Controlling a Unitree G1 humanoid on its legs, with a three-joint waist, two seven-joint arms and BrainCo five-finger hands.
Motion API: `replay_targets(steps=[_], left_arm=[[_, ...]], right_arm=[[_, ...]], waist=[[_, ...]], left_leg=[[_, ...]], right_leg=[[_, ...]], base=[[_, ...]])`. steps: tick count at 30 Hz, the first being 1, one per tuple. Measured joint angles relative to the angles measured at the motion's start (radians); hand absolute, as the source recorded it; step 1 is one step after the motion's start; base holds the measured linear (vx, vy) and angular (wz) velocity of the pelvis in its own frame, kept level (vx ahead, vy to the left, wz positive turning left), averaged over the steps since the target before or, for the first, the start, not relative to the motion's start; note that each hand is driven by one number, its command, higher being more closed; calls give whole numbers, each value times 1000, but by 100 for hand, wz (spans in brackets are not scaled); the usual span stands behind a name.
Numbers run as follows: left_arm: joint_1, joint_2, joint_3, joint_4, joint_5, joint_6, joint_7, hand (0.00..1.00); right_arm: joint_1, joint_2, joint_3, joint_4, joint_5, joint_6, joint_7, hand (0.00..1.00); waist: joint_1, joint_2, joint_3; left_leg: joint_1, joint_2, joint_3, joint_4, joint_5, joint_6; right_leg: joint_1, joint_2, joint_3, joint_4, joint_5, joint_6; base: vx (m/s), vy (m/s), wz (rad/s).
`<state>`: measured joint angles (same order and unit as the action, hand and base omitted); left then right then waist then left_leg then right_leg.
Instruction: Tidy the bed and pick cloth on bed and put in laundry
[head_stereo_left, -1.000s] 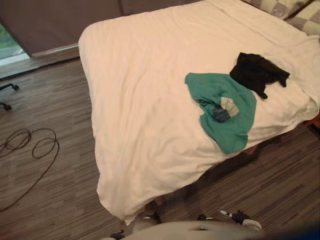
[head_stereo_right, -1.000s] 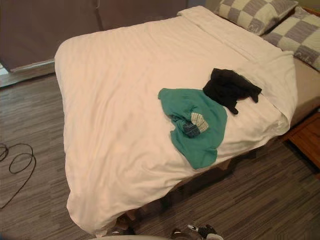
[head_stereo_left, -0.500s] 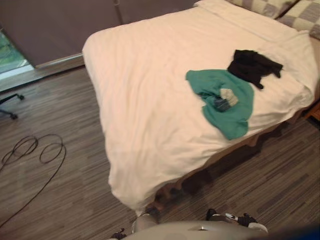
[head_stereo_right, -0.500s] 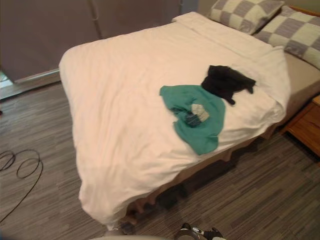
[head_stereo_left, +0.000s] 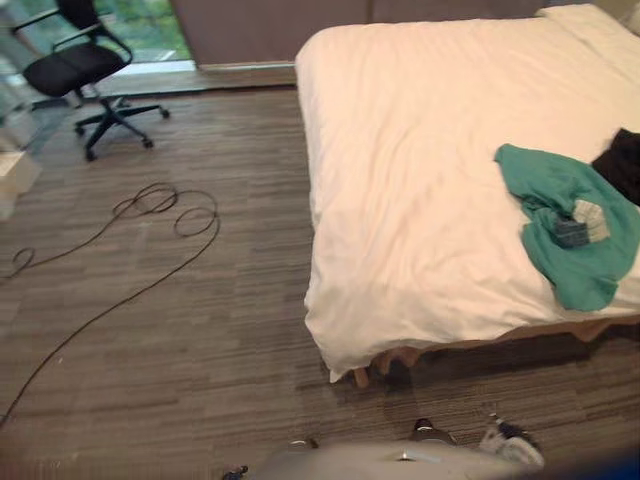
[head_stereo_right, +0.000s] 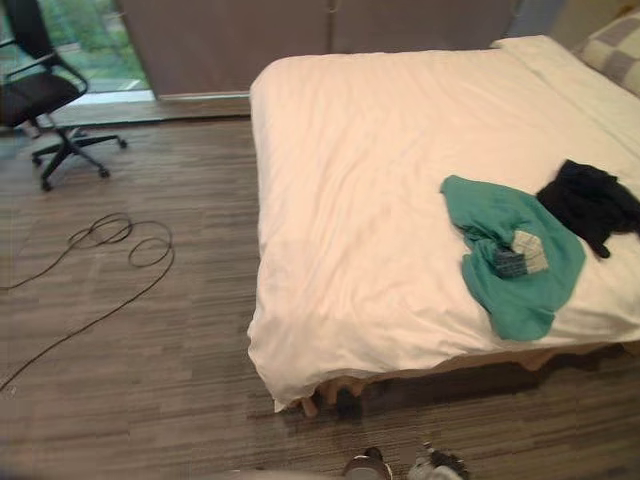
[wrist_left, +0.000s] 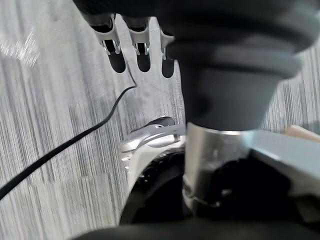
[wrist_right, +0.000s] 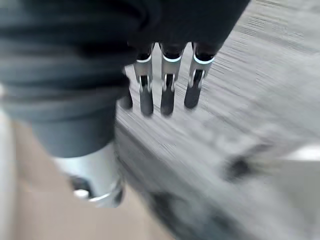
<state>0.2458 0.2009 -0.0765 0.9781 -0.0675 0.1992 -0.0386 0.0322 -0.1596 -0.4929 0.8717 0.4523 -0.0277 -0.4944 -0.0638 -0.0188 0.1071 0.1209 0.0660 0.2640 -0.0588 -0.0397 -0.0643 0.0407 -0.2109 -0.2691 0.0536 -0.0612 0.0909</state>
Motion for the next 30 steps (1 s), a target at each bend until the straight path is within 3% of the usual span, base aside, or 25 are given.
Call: replay_targets(steps=[4,7,10,13,17,20,23,27,28,30], left_arm=[[5,-12,59,-3,-25,18,-4,0],[12,-26,96,-3,-24,21,-5,0],[17,-26,95,-3,-27,31,-5,0],[16,-30,81,-4,-31,33,7,0],[9,-30,76,-6,-32,5,14,0],[11,-29,73,-4,-41,-11,14,0],[11,-21,47,-1,-42,-45,11,0],[7,-18,40,8,-42,-88,-2,0],[-1,-18,39,8,-40,-105,-7,0],[-41,-11,16,8,-39,-109,-13,0]], right_arm=[[-122,-194,-103,-200,15,-48,-39,100],[-149,-265,-102,-415,29,-127,65,100],[-154,-224,37,-587,25,-178,155,100],[-155,-121,273,-762,23,-175,298,100],[-200,-37,524,-779,25,-135,538,100],[-259,-38,625,-775,29,-97,648,100],[-347,-40,715,-732,29,-34,689,100],[-473,-35,813,-639,26,43,690,100],[-564,-14,846,-569,26,81,682,100],[-685,-1,867,-491,26,101,656,100]], waist=[[-2,-4,-6],[-3,-2,-10],[-5,4,-19],[2,15,-27],[29,24,-32],[32,25,-33],[35,27,-33],[59,33,-32],[73,35,-26],[110,37,-7]], left_leg=[[22,29,6,-45,31,-17],[21,36,18,-46,35,-22],[21,41,21,-46,38,-27],[19,48,25,-45,42,-33],[0,57,-7,-45,50,-38],[-10,55,-26,-45,55,-38],[-20,56,-33,-45,60,-38],[-47,57,-78,-45,77,-39],[-82,58,-111,-45,93,-39],[-149,66,-132,-45,116,-40]], right_leg=[[-3,32,6,6,-5,18],[-2,40,10,-1,12,15],[-2,47,13,-7,19,12],[-1,59,18,-20,28,3],[3,66,-5,-30,31,-1],[4,66,-16,-41,38,-2],[4,69,-25,-51,44,-4],[2,69,-65,-60,49,-8],[-6,70,-101,-71,56,-11],[-57,78,-113,-66,66,-24]], base=[[-50,-93,-7],[-10,-24,-4],[15,-12,-6],[4,-26,-4],[-10,-36,19],[-13,-17,11],[-20,-26,8],[-24,-36,33],[-105,-46,55],[-140,-46,40]])
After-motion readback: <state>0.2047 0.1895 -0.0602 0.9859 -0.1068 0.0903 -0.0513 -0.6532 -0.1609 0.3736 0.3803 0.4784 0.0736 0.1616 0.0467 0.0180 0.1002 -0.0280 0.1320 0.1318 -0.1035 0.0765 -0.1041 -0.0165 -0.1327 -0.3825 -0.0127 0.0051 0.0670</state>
